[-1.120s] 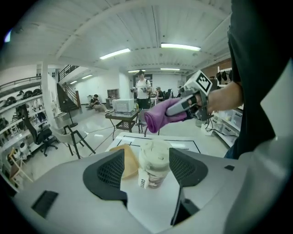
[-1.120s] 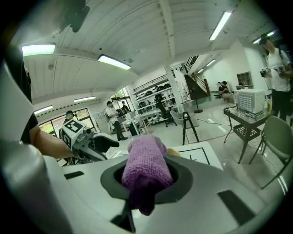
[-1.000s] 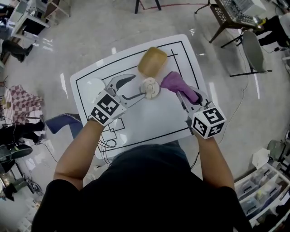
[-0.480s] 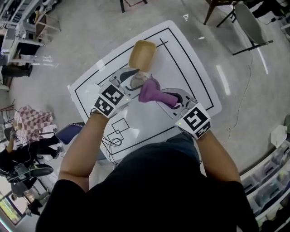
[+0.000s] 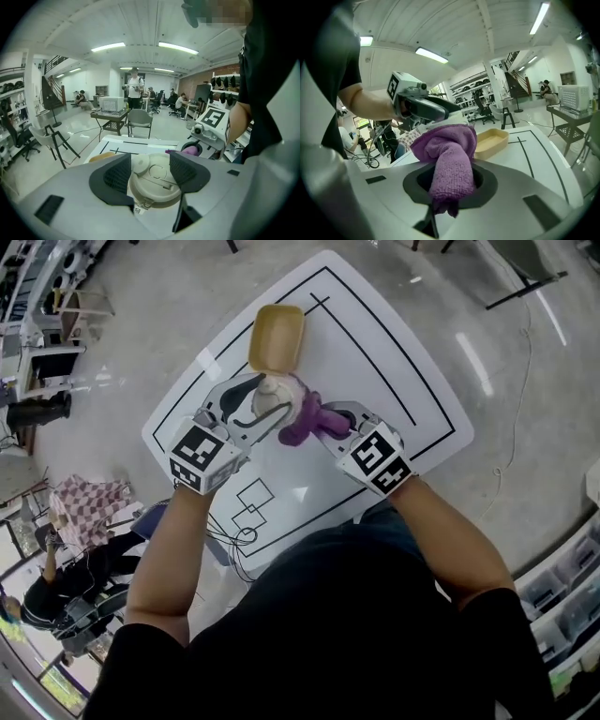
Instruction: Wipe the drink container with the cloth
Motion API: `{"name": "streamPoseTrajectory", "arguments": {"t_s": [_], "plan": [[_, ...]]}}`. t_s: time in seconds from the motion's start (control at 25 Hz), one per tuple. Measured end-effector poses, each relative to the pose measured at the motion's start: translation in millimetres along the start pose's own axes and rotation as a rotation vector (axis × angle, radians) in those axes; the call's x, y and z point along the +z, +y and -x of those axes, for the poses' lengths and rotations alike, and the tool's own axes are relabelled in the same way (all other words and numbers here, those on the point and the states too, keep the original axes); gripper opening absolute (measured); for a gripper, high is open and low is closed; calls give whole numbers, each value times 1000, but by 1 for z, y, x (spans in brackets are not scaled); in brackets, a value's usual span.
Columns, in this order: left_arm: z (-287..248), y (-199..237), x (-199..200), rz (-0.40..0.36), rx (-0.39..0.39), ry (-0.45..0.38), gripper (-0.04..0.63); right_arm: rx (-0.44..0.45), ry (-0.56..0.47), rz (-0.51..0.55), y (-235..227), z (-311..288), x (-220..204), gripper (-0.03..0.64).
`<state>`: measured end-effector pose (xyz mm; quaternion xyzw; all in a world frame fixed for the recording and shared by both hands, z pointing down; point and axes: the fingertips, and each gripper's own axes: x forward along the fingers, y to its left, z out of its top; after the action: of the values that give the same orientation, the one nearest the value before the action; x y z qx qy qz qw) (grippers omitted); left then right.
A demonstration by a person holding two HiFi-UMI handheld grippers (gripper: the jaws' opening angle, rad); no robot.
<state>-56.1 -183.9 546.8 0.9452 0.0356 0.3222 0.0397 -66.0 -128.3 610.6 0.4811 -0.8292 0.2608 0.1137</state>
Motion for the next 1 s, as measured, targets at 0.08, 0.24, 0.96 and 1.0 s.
{"name": "streamPoseTrajectory", "arguments": {"t_s": [0.08,0.24,0.96,1.0], "plan": [[-1,2,2,11,11,-7,282,-18,44,-2,-7,-12,-15,81],[-1,2,-2,20,14,-18,282,-51,128,-9,-23,-30,-40,81],[-9,-2,-2,10,-132,15,284,-59,207,-18,-55,-27,-70,83],[-10,-4,-1,-4,-158,25,284,-55,176,-21,-59,-20,-64,83]]}}
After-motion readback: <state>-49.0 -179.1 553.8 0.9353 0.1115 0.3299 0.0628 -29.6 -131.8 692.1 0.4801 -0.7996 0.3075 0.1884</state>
